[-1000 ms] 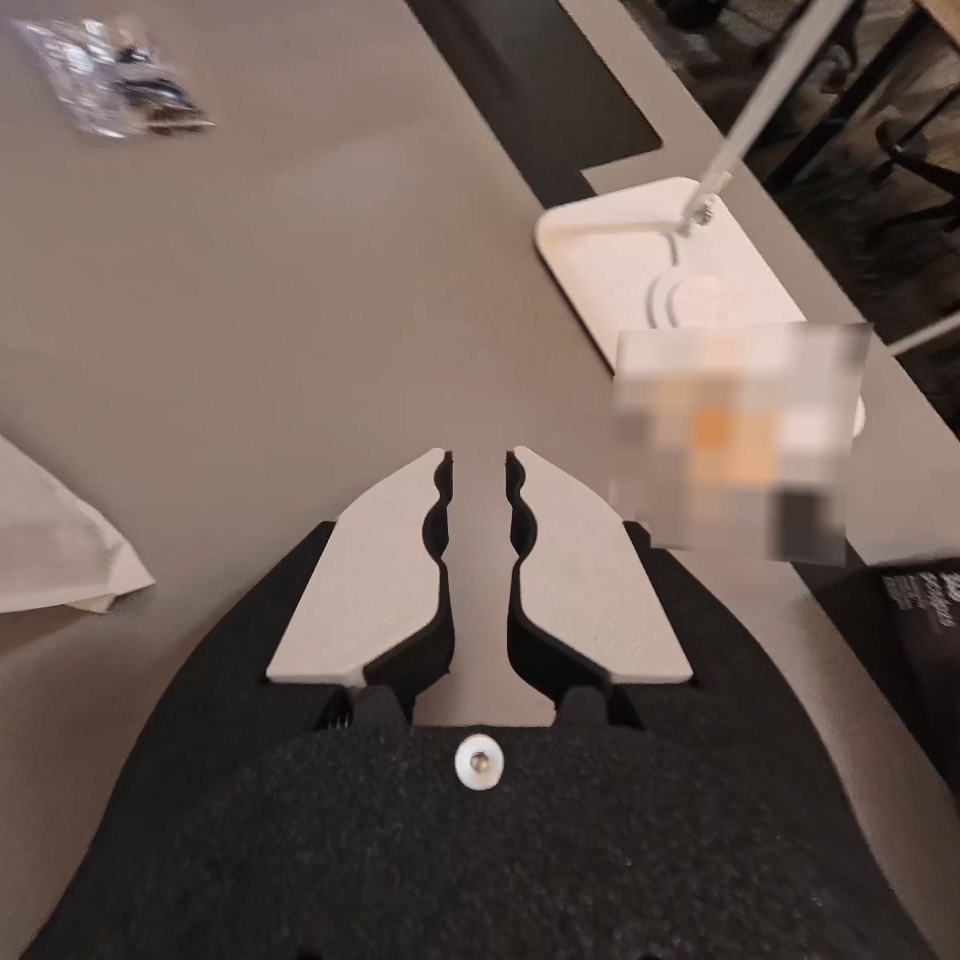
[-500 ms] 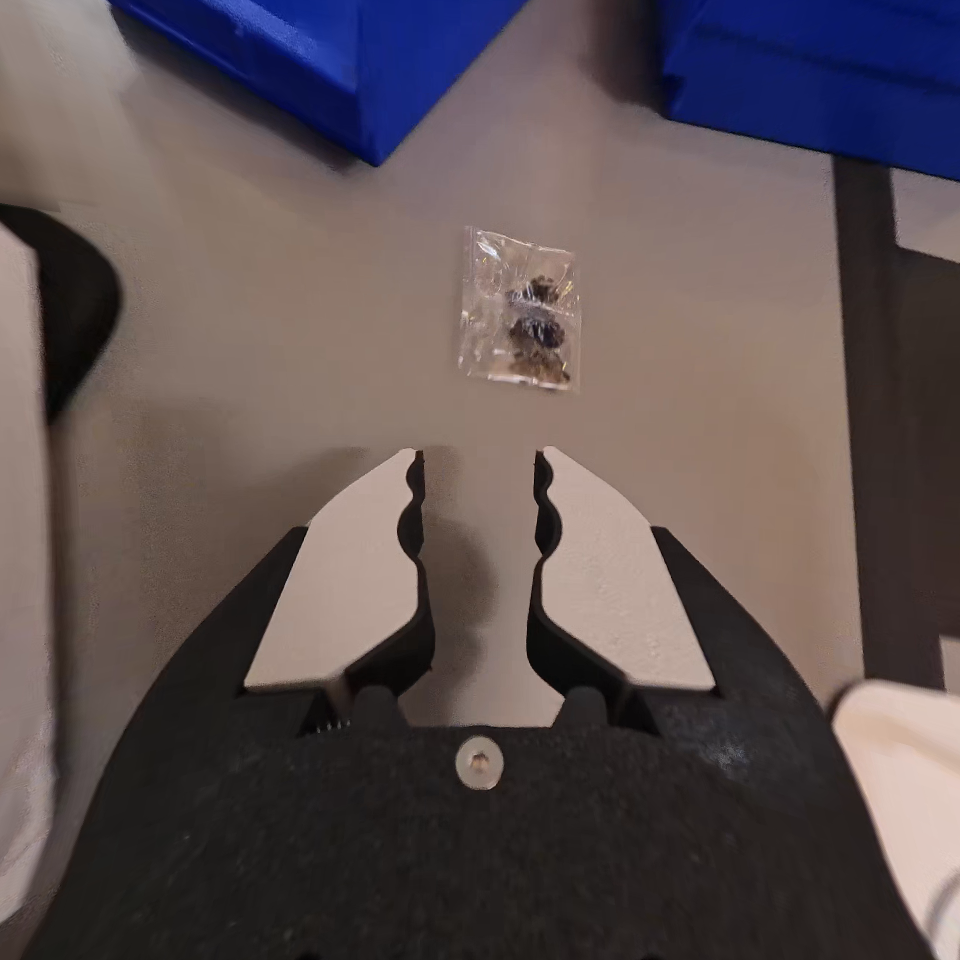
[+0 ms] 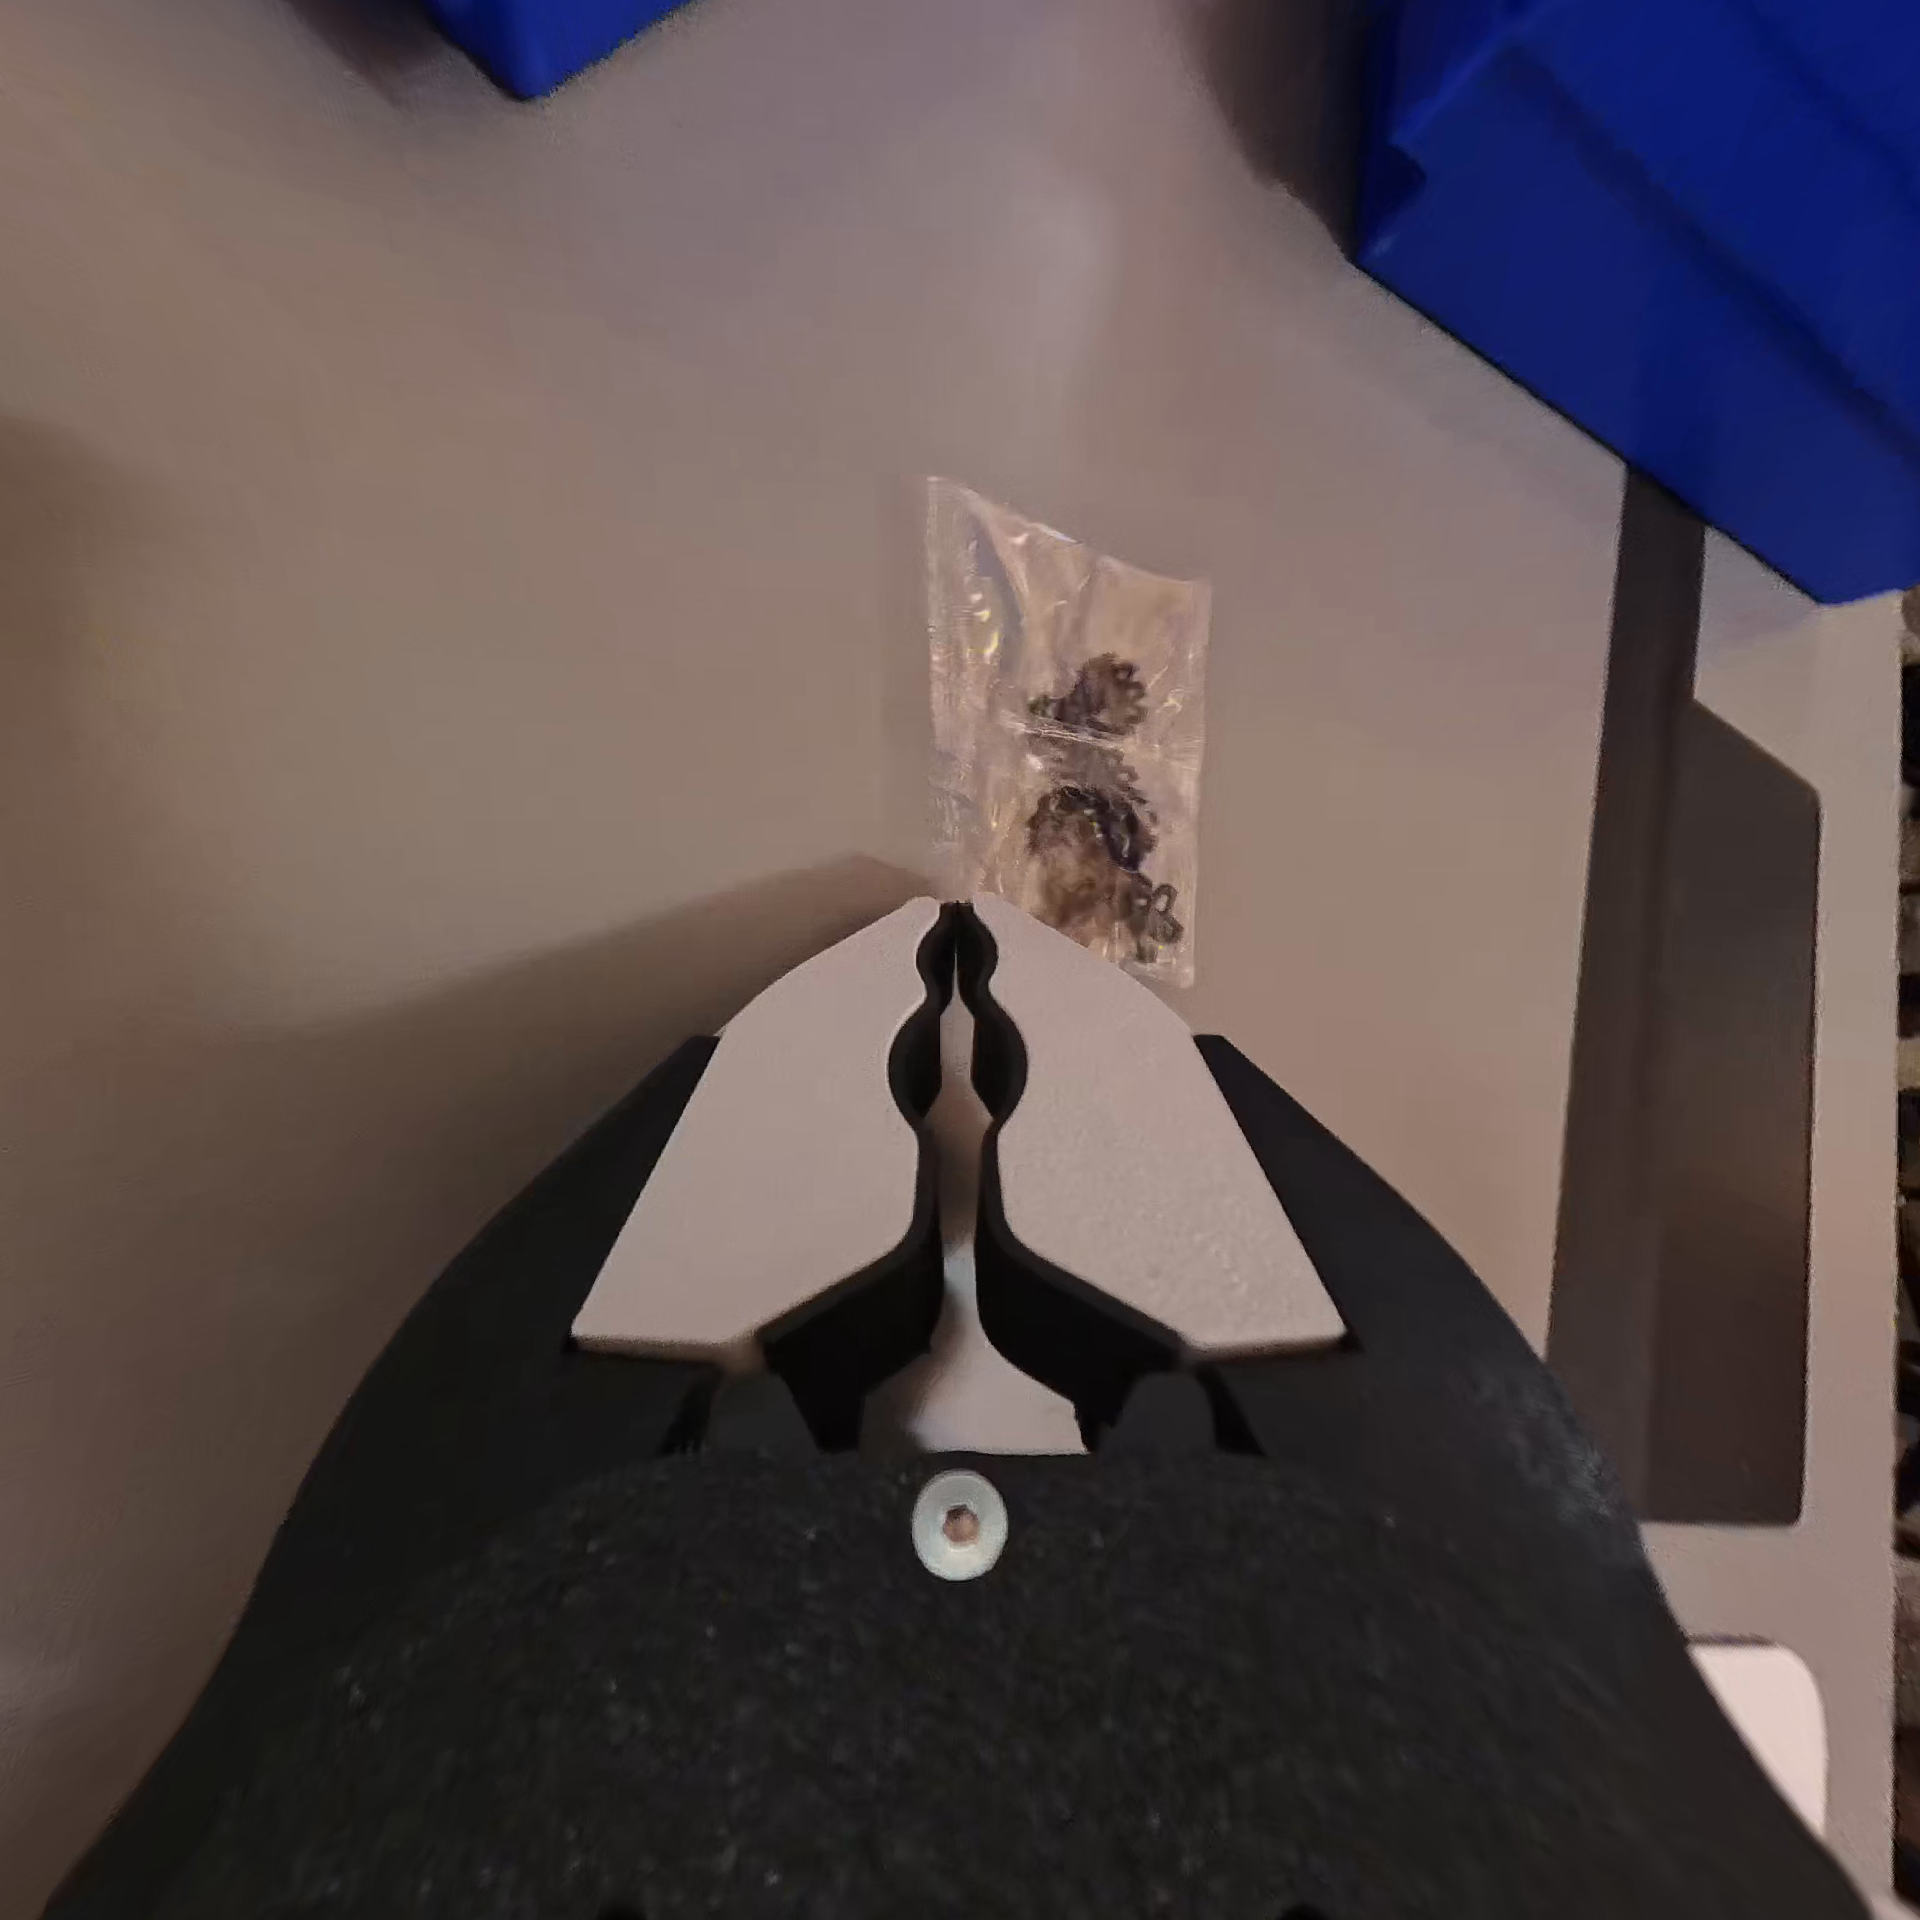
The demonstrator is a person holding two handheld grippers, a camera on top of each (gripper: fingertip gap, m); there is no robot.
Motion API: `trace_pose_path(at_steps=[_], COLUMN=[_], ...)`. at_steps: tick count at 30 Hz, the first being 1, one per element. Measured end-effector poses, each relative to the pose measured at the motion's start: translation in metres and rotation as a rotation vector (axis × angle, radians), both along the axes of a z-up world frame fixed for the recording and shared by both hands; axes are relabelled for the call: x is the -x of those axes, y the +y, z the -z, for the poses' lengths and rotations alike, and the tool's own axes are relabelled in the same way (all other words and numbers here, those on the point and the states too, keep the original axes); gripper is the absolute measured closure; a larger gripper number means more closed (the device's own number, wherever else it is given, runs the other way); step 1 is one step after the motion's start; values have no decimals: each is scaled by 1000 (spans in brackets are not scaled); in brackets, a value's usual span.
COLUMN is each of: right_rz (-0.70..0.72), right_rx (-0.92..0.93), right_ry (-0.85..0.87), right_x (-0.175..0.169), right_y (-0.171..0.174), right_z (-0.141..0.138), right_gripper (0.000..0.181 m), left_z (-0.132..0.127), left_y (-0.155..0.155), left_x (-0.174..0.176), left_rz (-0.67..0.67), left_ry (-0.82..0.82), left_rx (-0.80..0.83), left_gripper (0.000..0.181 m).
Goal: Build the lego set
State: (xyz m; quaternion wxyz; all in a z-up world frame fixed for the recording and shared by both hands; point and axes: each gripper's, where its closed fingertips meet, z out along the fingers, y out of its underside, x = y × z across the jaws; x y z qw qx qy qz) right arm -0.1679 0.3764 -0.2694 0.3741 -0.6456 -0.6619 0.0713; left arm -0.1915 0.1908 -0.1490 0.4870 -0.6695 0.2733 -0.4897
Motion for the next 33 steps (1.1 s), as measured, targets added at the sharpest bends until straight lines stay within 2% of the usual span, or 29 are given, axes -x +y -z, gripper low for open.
trace_pose_path(at_steps=[4,13,15,16,21,23,25,27,29,31,33], right_rz=[103,402,421,421,390,389,401,411,415,380,282], right_rx=[-56,-323,-360,-367,-316,-285,-217,-167,-114,-13,140], right_ry=[22,19,20,5,-131,-140,-109,-59,25,152,278], right_x=[-42,-192,-210,-217,-246,-252,-254,-255,-252,-238,-216], right_y=[20,95,101,102,99,94,88,80,65,37,-6], right_z=[-28,-114,-117,-110,-31,-15,-8,-12,-26,-50,-80], right_gripper=[181,181,181,181,181,181,170,157,151,151,152], left_z=[-1,-3,-3,-3,-3,-3,-2,-2,-1,-1,-1], left_y=[0,3,3,3,3,5,6,7,7,8,8], left_x=[1,-7,-9,-9,-12,-12,-13,-16,-20,-26,-34], left_rz=[-7,1,1,0,-6,-14,-18,-19,-9,15,50], left_ry=[-9,-19,-13,-12,-6,4,19,34,51,61,75], left_rx=[-8,-8,-9,-9,5,16,28,28,28,28,29], left_gripper=[181,181,181,181,181,181,181,181,181,181,181])
